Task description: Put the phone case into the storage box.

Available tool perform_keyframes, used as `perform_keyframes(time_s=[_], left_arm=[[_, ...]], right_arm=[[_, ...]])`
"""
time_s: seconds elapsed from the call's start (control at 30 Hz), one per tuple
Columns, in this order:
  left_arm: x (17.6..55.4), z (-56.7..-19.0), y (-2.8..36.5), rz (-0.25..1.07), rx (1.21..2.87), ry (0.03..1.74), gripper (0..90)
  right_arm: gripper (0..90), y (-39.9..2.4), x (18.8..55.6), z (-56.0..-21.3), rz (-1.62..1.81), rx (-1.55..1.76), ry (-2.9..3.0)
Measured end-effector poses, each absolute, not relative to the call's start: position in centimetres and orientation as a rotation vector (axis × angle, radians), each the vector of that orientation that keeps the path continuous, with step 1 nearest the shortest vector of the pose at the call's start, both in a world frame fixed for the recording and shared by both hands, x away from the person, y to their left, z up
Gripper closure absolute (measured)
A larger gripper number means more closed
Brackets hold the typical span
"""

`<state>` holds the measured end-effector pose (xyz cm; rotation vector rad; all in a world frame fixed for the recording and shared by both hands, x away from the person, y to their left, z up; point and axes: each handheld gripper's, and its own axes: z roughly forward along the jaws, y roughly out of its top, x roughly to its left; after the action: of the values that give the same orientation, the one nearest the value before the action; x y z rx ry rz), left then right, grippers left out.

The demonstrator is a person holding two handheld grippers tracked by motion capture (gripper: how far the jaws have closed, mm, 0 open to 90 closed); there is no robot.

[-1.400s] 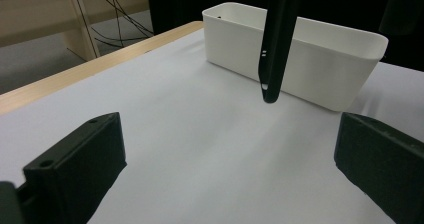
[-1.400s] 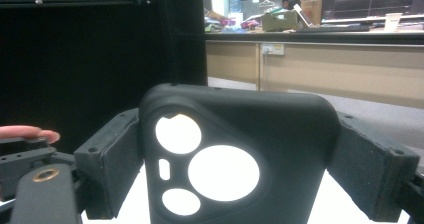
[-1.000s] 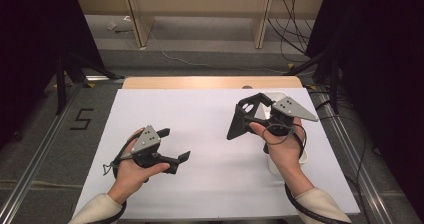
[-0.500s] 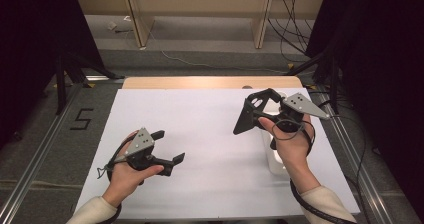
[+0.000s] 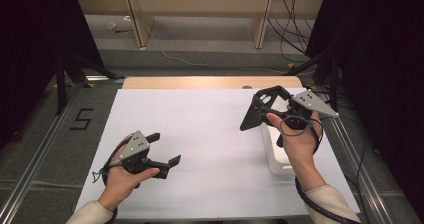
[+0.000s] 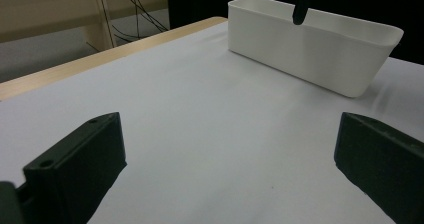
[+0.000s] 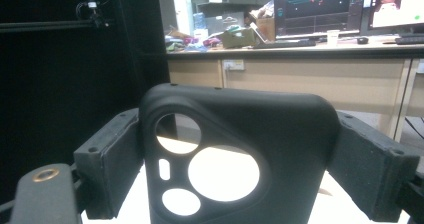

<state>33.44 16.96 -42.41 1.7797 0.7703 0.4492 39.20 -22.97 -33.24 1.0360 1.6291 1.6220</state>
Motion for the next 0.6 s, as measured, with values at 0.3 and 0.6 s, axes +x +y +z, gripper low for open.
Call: perform_keyframes(time_s=[0.3,0.6], left_arm=[[33.5,-42.5,17.0,0.450,1.778,0.773,0.0],[33.5,-42.5,17.0,0.452,1.777,0.776,0.0]], right_arm=[[15.2,-23.7,39.3,-33.0,1.604,1.055,1.606],[15.2,-24.6,39.5,-33.0,1.573,1.079,1.590]])
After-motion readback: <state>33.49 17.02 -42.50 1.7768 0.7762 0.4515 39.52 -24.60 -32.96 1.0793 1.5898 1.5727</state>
